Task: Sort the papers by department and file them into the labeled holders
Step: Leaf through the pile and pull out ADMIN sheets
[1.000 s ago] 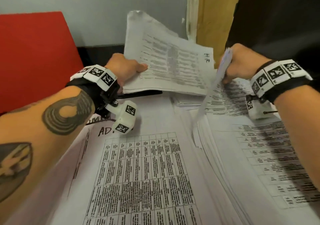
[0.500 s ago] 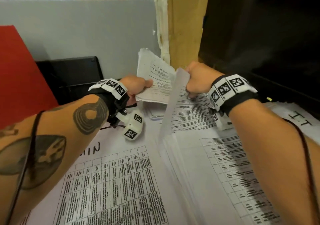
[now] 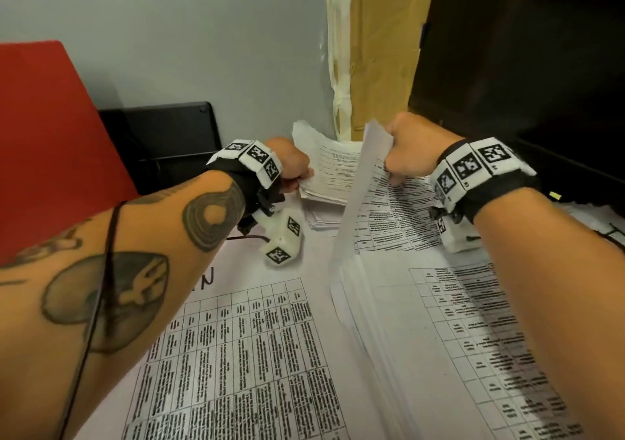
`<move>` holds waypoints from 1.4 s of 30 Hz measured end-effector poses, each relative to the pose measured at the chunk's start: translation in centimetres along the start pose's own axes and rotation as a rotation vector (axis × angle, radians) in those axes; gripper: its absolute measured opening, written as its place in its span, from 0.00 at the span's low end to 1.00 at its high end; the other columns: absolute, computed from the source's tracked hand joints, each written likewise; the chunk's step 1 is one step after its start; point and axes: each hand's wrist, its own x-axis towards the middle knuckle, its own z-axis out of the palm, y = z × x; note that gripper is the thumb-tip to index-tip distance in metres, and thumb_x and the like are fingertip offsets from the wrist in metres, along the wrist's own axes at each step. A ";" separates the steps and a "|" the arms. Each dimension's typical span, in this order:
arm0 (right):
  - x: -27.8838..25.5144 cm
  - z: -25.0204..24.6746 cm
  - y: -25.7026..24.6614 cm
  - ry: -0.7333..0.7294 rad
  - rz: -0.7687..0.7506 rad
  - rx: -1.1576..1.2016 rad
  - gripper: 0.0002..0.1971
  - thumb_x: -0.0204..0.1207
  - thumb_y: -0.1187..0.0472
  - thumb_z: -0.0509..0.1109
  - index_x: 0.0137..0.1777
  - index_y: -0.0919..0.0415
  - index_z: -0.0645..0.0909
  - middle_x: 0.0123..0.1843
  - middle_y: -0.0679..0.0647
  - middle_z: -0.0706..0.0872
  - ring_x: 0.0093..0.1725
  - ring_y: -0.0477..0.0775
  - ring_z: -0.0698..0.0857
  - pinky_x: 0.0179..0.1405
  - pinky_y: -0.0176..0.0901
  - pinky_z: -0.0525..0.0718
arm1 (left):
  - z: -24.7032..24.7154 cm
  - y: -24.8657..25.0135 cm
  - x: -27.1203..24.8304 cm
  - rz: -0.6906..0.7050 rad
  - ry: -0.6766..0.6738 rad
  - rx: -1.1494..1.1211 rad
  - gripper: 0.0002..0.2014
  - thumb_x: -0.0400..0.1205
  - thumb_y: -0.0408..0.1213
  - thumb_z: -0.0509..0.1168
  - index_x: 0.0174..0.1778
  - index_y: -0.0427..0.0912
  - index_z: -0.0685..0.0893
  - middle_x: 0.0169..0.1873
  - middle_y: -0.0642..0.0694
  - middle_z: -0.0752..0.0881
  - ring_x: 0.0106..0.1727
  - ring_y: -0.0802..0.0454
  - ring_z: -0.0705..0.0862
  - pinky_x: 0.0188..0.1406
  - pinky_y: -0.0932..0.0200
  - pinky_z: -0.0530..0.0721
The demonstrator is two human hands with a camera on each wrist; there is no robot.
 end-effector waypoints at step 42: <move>-4.6 6.6 -14.0 -0.327 -0.350 -0.291 0.12 0.65 0.65 0.85 0.34 0.52 0.85 0.35 0.47 0.86 0.39 0.50 0.84 0.37 0.42 0.81 | -14.7 -13.0 -10.8 0.152 -0.197 0.904 0.13 0.82 0.40 0.75 0.62 0.46 0.92 0.53 0.49 0.93 0.55 0.48 0.91 0.57 0.52 0.90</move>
